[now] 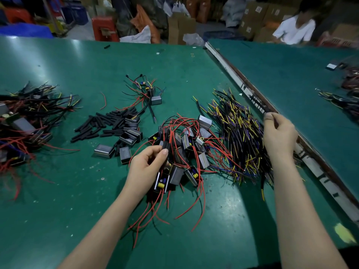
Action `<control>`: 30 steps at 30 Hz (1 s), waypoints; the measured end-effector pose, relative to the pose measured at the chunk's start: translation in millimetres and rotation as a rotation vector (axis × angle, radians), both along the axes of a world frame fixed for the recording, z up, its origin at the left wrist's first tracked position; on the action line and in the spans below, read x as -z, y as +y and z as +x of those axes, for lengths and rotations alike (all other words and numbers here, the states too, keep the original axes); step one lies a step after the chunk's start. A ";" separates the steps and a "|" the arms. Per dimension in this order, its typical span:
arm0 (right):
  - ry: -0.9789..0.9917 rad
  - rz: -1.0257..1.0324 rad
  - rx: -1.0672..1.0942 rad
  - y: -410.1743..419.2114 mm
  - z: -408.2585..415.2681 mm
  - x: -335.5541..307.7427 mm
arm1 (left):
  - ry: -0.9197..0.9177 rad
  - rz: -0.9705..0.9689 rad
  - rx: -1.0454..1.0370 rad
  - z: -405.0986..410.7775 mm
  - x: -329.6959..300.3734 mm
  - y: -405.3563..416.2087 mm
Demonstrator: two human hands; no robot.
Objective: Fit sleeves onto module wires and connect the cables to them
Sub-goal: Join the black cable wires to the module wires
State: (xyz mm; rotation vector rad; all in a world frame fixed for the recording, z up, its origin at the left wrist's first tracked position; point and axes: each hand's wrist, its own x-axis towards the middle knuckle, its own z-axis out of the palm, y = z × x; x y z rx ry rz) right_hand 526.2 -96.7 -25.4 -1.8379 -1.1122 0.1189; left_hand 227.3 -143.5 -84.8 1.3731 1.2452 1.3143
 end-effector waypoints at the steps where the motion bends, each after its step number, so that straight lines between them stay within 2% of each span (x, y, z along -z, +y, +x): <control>1: 0.058 0.045 -0.049 -2.9 -8.3 -1.9 | -0.004 -0.004 -0.001 -0.6 -1.0 -0.2; 4: 0.376 0.114 -0.184 -13.2 -38.9 -9.2 | -0.012 0.000 0.018 -3.4 -5.4 -0.4; 9: 0.825 0.019 -0.456 -25.7 -85.2 -14.1 | 0.009 0.000 0.083 -10.0 -20.9 3.5; 14: 1.144 -0.055 -0.556 -34.6 -122.8 -15.1 | -0.100 0.007 0.062 -8.4 -39.0 6.1; 20: 1.492 -0.177 -0.663 -40.8 -146.2 -13.5 | -0.081 0.052 0.122 -8.7 -45.3 1.5; 22: 1.506 -0.218 -0.693 -42.8 -149.8 -9.4 | -0.085 0.059 0.128 -10.8 -45.1 -0.4; 27: 1.247 -0.260 -0.691 -47.1 -152.0 1.9 | -0.144 0.045 0.102 -23.9 -45.2 -3.0; 30: 1.185 -0.255 -0.724 -49.7 -154.4 3.8 | -0.195 0.035 0.058 -32.9 -44.0 -1.9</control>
